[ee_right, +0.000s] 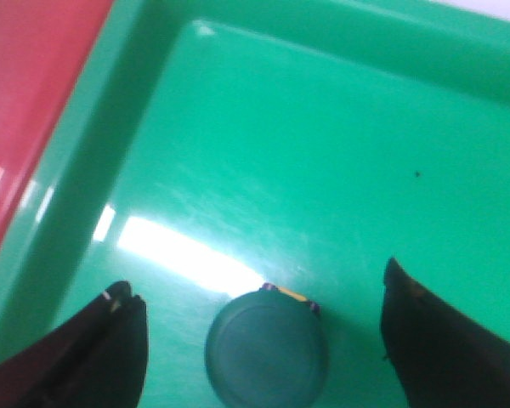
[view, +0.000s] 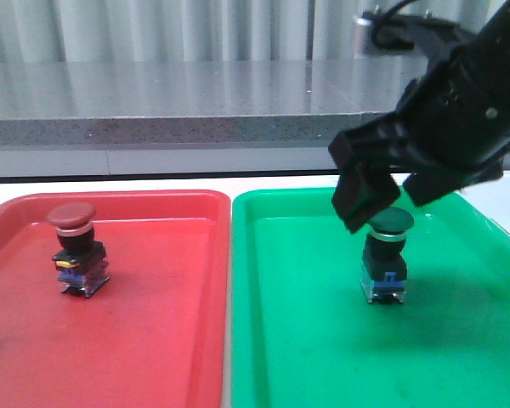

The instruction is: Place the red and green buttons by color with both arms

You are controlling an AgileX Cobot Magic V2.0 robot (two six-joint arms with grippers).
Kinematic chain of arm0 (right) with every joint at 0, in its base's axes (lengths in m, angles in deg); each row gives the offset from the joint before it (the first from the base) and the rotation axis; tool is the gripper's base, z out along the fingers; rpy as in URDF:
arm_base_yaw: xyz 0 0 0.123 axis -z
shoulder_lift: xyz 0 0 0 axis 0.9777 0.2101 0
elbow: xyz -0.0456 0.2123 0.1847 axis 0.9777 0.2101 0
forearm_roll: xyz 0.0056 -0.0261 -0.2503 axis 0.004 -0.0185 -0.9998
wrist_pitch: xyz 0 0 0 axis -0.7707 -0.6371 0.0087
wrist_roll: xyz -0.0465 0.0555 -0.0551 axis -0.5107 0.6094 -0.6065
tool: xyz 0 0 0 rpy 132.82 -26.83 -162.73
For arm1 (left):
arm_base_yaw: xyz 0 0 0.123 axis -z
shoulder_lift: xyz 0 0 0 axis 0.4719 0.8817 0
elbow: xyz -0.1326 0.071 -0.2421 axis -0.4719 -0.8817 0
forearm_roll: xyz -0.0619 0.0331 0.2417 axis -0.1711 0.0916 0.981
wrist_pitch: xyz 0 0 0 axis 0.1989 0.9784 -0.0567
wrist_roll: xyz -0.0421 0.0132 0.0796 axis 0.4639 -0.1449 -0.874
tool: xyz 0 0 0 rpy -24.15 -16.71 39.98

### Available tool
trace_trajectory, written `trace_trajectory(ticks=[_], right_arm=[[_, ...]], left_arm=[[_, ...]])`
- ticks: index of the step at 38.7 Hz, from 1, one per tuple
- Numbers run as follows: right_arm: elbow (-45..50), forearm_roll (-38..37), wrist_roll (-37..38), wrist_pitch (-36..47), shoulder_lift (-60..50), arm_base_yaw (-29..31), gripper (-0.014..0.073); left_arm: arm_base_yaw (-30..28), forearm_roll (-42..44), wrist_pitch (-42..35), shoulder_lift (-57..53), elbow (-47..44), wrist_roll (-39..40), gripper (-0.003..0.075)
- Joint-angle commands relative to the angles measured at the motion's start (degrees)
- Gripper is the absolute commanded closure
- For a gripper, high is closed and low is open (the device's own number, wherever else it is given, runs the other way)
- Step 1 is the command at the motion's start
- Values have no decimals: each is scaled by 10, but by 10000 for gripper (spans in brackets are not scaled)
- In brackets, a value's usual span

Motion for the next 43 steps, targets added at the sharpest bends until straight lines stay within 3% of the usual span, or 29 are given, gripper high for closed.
trace_trajectory(ticks=[1,5,12,17,24,34,43], right_arm=[[-43,3,1,-1,-69,9,25],[-74,3,1,-31,-102,34,127],[-92,-27,1,-78,-167,99,519],[-81,-43,1,-111,-217,138,718],[-8,-45,1,-99,-329,171,715],[160,-56,0,-22,-528,171,715],[252,-86,0,-14,-673,171,715]], left_arm=[[0,-2,-48,7,13,4,740],[0,-2,-48,7,13,4,740],[0,-2,-48,7,13,4,740],[0,-2,-48,7,13,4,740],[0,-2,-48,7,13,4,740],[0,-2,-48,7,13,4,740],[0,-2,-48,7,13,4,740]])
